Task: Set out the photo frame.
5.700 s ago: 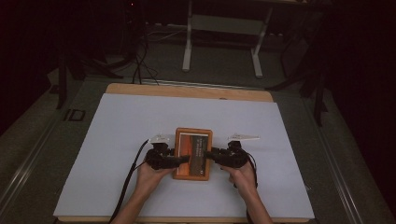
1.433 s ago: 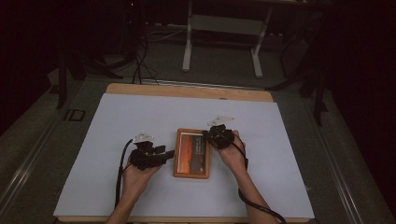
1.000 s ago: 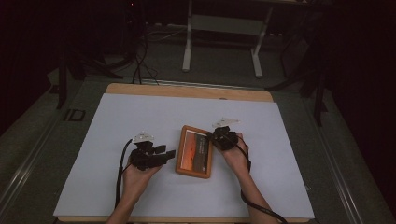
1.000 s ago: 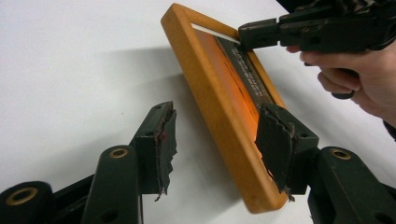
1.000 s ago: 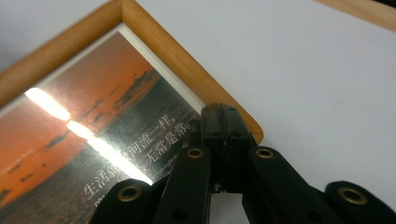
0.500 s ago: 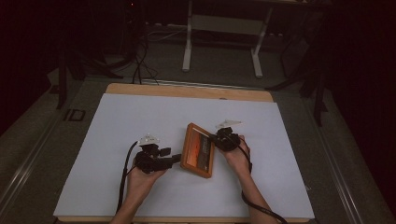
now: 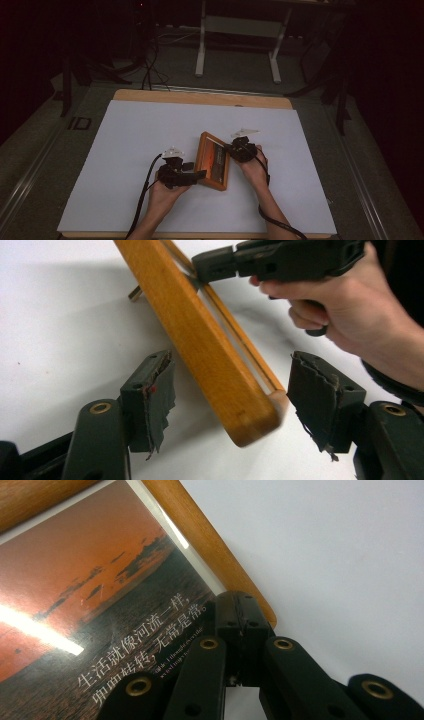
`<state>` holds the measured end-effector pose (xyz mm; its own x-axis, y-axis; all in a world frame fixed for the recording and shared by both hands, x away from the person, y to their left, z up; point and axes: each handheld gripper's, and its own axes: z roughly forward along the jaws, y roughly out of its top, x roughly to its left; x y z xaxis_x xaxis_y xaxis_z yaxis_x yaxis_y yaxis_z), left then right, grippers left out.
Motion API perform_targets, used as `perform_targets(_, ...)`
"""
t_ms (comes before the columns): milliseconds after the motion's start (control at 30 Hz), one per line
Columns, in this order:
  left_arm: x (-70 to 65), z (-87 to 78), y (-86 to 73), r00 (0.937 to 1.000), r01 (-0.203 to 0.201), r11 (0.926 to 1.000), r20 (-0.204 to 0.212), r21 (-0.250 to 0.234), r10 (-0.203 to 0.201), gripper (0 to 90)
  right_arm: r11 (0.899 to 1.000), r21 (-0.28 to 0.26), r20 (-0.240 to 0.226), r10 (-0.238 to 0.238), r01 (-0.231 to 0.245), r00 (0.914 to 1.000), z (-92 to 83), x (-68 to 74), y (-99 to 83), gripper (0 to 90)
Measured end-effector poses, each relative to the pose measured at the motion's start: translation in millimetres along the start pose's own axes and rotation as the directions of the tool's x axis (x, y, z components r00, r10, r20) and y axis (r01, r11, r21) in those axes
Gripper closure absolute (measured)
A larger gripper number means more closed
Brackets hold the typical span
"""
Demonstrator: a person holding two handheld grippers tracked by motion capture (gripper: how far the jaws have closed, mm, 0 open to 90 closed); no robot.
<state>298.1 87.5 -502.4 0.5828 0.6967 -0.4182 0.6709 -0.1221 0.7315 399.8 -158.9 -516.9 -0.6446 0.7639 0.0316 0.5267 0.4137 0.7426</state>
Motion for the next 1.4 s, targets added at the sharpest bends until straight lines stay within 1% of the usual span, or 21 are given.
perform_targets(67,0.9,3.7,-0.5,0.9998,0.018,0.9998,0.008,0.01,-0.018,38.0,1.0,-0.002,0.0,-0.003,0.003,1.0,0.0,-0.1,-0.1,90.0)
perform_targets(133,1.4,6.6,-1.2,0.9997,0.023,0.9996,0.011,0.018,-0.024,39.5,1.0,-0.002,-0.001,0.0,0.0,1.0,-0.1,-0.1,-0.3,90.0)
perform_targets(200,2.1,8.9,-1.6,0.9991,0.028,0.9993,0.029,0.023,-0.029,41.1,1.0,-0.004,-0.002,0.0,0.0,1.0,0.0,-0.1,-0.5,90.0)
perform_targets(267,2.4,10.1,-1.3,0.9983,0.031,0.9993,0.049,0.021,-0.032,45.4,1.0,-0.005,-0.002,-0.002,0.002,1.0,-0.1,0.0,-0.5,90.0)
perform_targets(300,2.3,10.3,-1.1,0.9982,0.032,0.9992,0.051,0.022,-0.033,47.9,1.0,-0.005,-0.002,-0.002,0.002,1.0,0.0,-0.1,-0.6,90.0)
perform_targets(400,4.0,11.2,-0.6,0.9965,0.049,0.9982,0.066,0.034,-0.052,48.9,1.0,-0.006,0.0,-0.003,0.003,1.0,-0.1,0.2,-0.7,90.0)
perform_targets(467,3.9,11.6,0.0,0.9958,0.062,0.9974,0.065,0.038,-0.064,49.7,1.0,-0.006,0.007,-0.01,0.01,0.9999,0.0,1.0,-0.4,90.0)
perform_targets(600,2.4,12.1,0.9,0.9958,0.074,0.9963,0.051,0.043,-0.076,50.8,1.0,-0.005,0.001,-0.008,0.008,1.0,-0.2,0.3,-0.5,90.0)
perform_targets(700,1.4,12.3,0.9,0.9938,0.1,0.9941,0.044,0.042,-0.102,52.5,1.0,-0.003,0.005,-0.01,0.01,0.9999,-1.6,1.1,-1.0,90.0)
perform_targets(767,1.0,12.4,1.3,0.9923,0.116,0.9925,0.04,0.04,-0.117,54.5,1.0,-0.014,0.002,-0.007,0.007,1.0,-5.4,1.4,-2.0,90.0)
perform_targets(867,-3.4,13.2,3.3,0.9951,0.095,0.995,0.025,0.032,-0.096,56.5,0.999,-0.035,0.0,-0.006,0.006,1.0,-14.1,1.1,-3.7,89.7)
perform_targets(967,-9.9,13.6,5.7,0.9975,0.07,0.9972,0.007,0.026,-0.07,57.9,0.998,-0.065,0.001,-0.011,0.011,0.9999,-28.8,1.2,-5.6,85.5)
perform_targets(1067,-15.1,14.8,7.6,0.9986,0.052,0.9985,-0.003,0.014,-0.052,59.1,0.995,-0.096,0.008,-0.038,0.038,0.9993,-46.1,5.5,-6.1,82.2)
perform_targets(1100,-16.1,15.2,8.0,0.9989,0.048,0.9988,-0.001,0.009,-0.048,59.9,0.993,-0.104,0.014,-0.054,0.055,0.9984,-54.0,7.4,-6.0,79.7)
perform_targets(1133,-18.6,16.0,8.6,0.9993,0.037,0.9993,-0.004,0.002,-0.037,60.4,0.992,-0.114,0.016,-0.061,0.062,0.998,-58.7,8.4,-5.8,78.2)
perform_targets(1167,-20.6,16.3,8.9,0.9996,0.026,0.9997,-0.008,-0.002,-0.026,61.1,0.989,-0.13,0.018,-0.069,0.071,0.9975,-66.8,9.3,-5.7,74.9)
perform_targets(1200,-24.9,17.1,9.2,0.9999,-0.003,0.9999,-0.013,-0.015,0.003,61.5,0.987,-0.141,0.016,-0.069,0.071,0.9975,-71.5,9.6,-5.6,72.2)
perform_targets(1267,-32.7,17.7,10.1,0.9983,-0.052,0.9985,-0.03,-0.019,0.051,62.4,0.983,-0.168,0.019,-0.069,0.071,0.9974,-84.2,9.9,-6.0,68.3)
perform_targets(1300,-35.3,18.0,10.7,0.9973,-0.066,0.9976,-0.032,-0.018,0.066,63.4,0.98,-0.186,0.02,-0.069,0.072,0.9974,-92.2,9.9,-6.6,67.0)
perform_targets(1333,-39.6,18.7,11.5,0.9953,-0.091,0.9956,-0.034,-0.019,0.091,64.2,0.978,-0.196,0.023,-0.072,0.075,0.9972,-96.9,9.5,-6.9,66.7)
perform_targets(1400,-49.0,20.5,12.9,0.9887,-0.143,0.9895,-0.048,-0.021,0.142,65.5,0.971,-0.225,0.03,-0.068,0.073,0.9972,-110.7,8.4,-7.7,66.0)
